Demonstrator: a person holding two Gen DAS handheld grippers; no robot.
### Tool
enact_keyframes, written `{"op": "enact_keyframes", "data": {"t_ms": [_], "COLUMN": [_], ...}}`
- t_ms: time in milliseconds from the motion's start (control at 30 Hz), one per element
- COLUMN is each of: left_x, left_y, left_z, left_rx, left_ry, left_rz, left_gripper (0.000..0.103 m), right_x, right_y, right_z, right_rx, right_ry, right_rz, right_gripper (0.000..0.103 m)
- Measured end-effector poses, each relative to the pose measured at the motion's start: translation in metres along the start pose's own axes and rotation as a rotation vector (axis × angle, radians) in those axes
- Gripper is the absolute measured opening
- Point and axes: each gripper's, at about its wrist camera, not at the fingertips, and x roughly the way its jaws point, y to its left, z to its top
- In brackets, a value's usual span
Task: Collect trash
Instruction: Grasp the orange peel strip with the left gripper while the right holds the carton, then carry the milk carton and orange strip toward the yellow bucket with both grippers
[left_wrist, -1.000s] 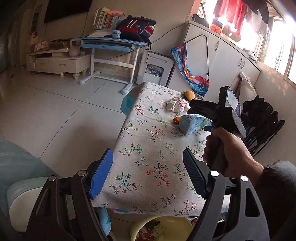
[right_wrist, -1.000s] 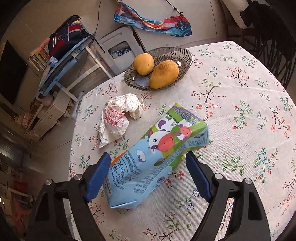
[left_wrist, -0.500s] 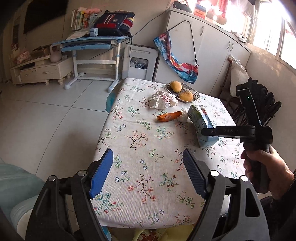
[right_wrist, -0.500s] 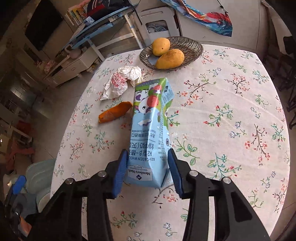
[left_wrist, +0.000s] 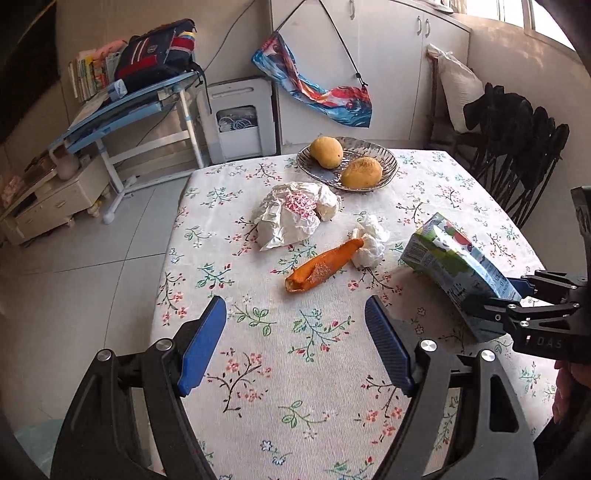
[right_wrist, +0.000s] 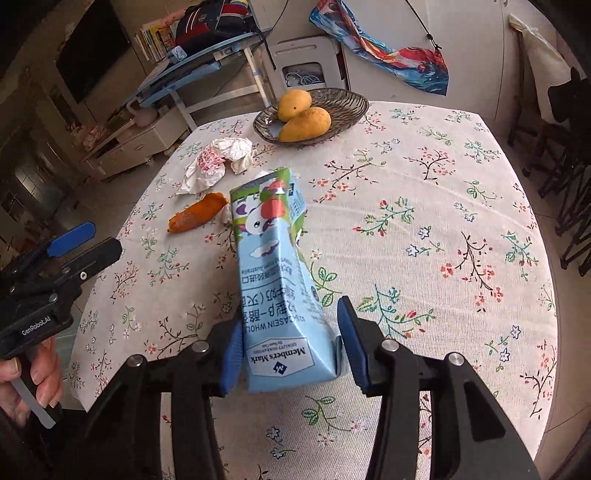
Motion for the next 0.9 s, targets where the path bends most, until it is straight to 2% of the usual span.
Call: {"op": "enact_keyframes", "data": {"t_ms": [233, 467, 533, 600, 633, 667, 733, 900], "left_x": [0.046, 0.073, 0.078, 0.082, 0.082, 0.083, 0.083, 0.073], "left_y": [-0.009, -0.025, -0.028, -0.031, -0.032, -0.032, -0.034, -0.037], "left_z": [0.016, 0.019, 0.020, 0.020, 0.020, 0.021, 0.022, 0.017], "left_rx": [0.057, 0.132, 0.132, 0.132, 0.127, 0.120, 0.109, 0.113], "left_ry": [0.024, 0.060, 0.064, 0.067, 0.062, 0.064, 0.078, 0.084], "left_rz": [0.016, 0.021, 0.020, 0.021, 0.016, 0.006, -0.004, 0.015], "left_gripper": [0.074, 0.060, 0.059, 0.054, 0.048, 0.036, 0.019, 0.017], "right_x": [0.005, 0.006, 0.006, 0.006, 0.006, 0.006, 0.007, 0.006], "right_y": [-0.005, 0.001, 0.001, 0.000, 0.000, 0.000, 0.001, 0.001], "right_z": [0.003, -0.001, -0.001, -0.001, -0.002, -0.002, -0.001, -0.002], "right_rx": [0.006, -0.023, -0.023, -0.021, -0.020, -0.020, -0.021, -0.002], "right_ry": [-0.006, 0.001, 0.002, 0.003, 0.003, 0.002, 0.002, -0.003], "right_rz": [0.007, 0.005, 0.010, 0.012, 0.013, 0.013, 0.014, 0.031], "right_gripper": [0.047, 0.047, 0.047, 0.047, 0.047, 0.047, 0.046, 0.046]}}
